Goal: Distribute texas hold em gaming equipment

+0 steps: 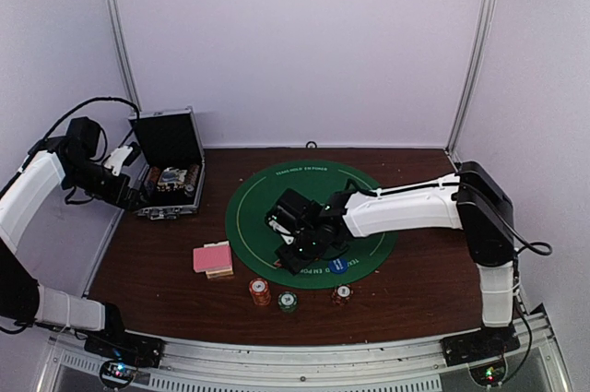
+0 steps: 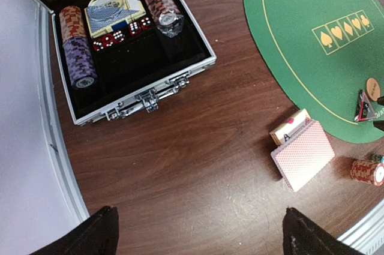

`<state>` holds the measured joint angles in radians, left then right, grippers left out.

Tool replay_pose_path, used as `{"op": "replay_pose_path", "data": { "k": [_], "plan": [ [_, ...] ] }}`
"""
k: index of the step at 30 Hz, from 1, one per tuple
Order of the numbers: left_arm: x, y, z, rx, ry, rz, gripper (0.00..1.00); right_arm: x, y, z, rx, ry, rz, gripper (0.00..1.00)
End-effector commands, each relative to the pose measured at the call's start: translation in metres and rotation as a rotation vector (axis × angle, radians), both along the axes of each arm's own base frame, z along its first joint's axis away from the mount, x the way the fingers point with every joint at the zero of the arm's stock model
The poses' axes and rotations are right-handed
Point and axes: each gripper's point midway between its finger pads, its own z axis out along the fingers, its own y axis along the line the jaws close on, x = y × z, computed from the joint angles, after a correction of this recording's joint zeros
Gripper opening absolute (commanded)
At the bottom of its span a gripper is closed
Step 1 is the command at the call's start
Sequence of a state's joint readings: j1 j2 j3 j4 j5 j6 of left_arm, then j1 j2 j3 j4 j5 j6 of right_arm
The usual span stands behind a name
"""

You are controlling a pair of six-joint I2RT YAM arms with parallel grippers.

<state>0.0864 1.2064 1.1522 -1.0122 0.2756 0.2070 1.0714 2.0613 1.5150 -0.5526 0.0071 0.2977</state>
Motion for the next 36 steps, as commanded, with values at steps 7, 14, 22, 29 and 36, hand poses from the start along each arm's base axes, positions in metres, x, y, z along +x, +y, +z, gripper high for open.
{"op": "replay_pose_path", "data": {
  "k": [7,14,22,29,36],
  "plan": [
    [0.000,-0.011,0.011,-0.062,-0.014,-0.045,0.97,-0.004,-0.001,-0.022,-0.034,0.012,0.011,0.44],
    [-0.006,-0.020,0.011,-0.099,0.014,-0.084,0.98,-0.006,-0.007,-0.036,-0.069,0.021,0.014,0.42],
    [-0.003,-0.019,0.016,-0.092,-0.003,-0.090,0.98,-0.007,-0.009,-0.043,-0.091,0.026,0.019,0.34],
    [-0.005,-0.019,0.017,-0.088,-0.004,-0.097,0.98,0.005,-0.001,-0.040,-0.095,-0.019,0.010,0.25],
    [-0.011,-0.021,0.020,-0.084,0.003,-0.119,0.98,0.028,0.016,-0.036,-0.079,-0.088,-0.021,0.21]
  ]
}}
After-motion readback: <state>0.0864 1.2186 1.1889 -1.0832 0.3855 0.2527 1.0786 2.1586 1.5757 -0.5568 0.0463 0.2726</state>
